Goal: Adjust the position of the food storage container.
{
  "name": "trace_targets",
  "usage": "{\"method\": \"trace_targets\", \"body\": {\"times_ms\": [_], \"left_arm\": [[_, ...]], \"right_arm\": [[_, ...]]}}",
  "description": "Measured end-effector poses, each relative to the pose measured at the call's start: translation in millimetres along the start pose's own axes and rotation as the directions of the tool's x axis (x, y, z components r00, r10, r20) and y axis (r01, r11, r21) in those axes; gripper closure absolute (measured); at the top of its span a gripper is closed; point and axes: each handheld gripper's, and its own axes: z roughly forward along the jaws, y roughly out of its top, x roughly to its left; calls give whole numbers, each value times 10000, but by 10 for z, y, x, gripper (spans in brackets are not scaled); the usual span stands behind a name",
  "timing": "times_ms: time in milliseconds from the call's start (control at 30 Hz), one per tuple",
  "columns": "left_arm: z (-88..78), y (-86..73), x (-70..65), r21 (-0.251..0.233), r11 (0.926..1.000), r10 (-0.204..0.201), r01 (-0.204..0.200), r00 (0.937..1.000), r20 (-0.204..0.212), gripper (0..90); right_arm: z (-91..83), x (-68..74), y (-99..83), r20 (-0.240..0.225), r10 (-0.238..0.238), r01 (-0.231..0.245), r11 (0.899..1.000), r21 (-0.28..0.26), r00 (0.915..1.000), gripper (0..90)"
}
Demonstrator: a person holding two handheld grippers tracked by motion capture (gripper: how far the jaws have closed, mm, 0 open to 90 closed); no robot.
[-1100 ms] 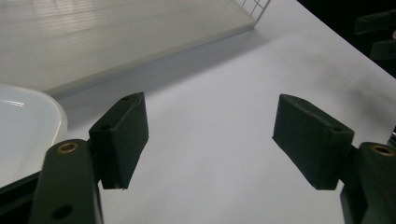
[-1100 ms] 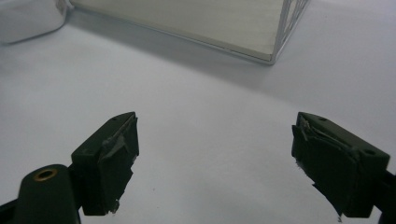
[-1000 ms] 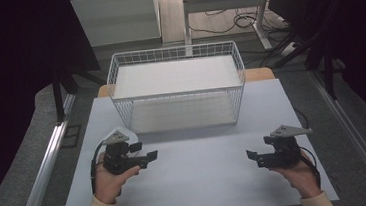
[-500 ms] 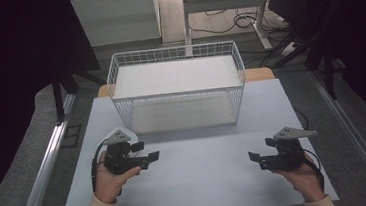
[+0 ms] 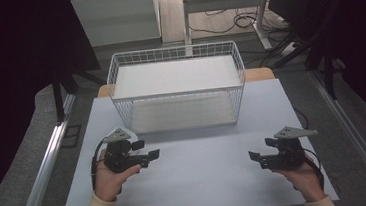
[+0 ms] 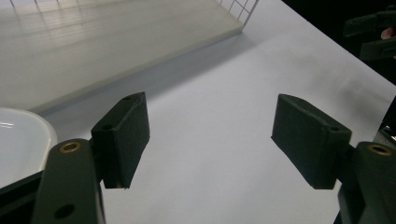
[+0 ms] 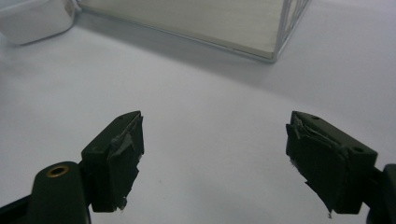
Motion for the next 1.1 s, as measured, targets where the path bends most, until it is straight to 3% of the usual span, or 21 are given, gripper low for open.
{"method": "trace_targets", "body": {"times_ms": [200, 367, 667, 1100], "left_arm": [[-97, 63, 5, -141, 9999, 7, -11, 9998, -223, 281], [-164, 127, 41, 83, 9998, 179, -174, 9983, -549, 278], [-296, 224, 167, -2, 10000, 24, -24, 9969, -781, 270], [-520, 328, 458, -152, 9997, -226, 208, 9915, -1283, 276]], "right_arm": [[27, 34, 33, -176, -163, 164, 9999, 39, 9997, 189], [66, 5, 97, -789, 141, -144, 9999, -36, 9968, 191], [81, 0, 82, -547, -28, 30, 10000, 37, 9985, 192], [107, 16, 51, -371, -36, 45, 9997, 257, 9993, 194]]}}
